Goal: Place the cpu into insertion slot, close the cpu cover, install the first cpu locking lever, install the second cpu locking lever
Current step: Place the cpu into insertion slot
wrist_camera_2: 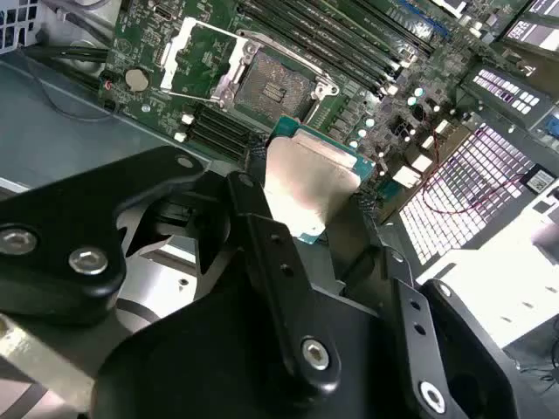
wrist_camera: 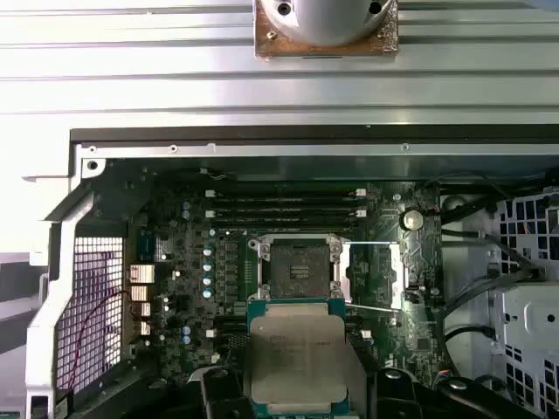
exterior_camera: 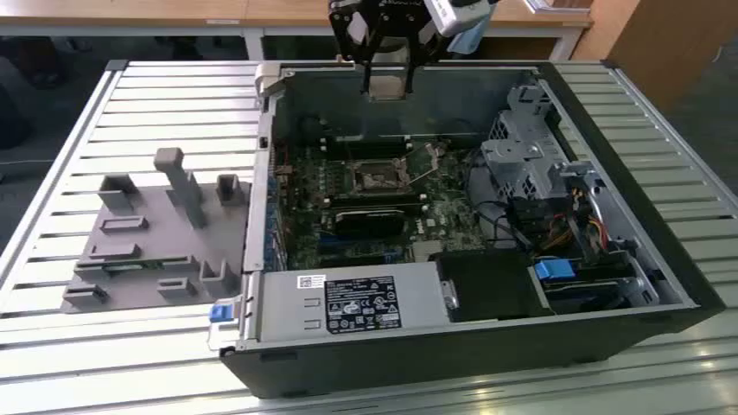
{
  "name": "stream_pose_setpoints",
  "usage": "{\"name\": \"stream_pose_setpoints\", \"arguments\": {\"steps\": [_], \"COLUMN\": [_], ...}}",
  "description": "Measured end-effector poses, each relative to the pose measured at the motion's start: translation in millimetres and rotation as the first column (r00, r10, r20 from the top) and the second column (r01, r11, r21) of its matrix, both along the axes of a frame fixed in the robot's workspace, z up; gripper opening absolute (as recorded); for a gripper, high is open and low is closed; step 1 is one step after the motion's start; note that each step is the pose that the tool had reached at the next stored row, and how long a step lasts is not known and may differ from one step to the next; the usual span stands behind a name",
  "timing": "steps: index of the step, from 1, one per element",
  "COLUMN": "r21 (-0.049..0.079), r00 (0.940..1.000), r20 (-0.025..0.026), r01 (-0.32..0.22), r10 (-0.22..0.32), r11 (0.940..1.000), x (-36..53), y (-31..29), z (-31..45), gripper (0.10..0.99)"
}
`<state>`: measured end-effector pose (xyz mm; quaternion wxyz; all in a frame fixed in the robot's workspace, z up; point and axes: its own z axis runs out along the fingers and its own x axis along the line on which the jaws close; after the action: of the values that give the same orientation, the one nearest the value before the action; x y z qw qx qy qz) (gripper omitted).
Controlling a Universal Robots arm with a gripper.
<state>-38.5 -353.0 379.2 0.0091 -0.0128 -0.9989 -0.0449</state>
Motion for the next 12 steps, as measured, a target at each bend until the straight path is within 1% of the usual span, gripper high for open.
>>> {"name": "stream_pose_setpoints", "arguments": {"steps": [8, 12], "r21": [0.0, 0.0], "r00": [1.0, 0.9997], "r20": [0.0, 0.0], "r01": [0.002, 0.026], "r10": [-0.002, -0.026], "r11": [1.0, 0.9997], "x": [0.0, 0.0], "y": [0.0, 0.0], "z": [0.0, 0.0], "gripper": [0.525, 0.525]}}
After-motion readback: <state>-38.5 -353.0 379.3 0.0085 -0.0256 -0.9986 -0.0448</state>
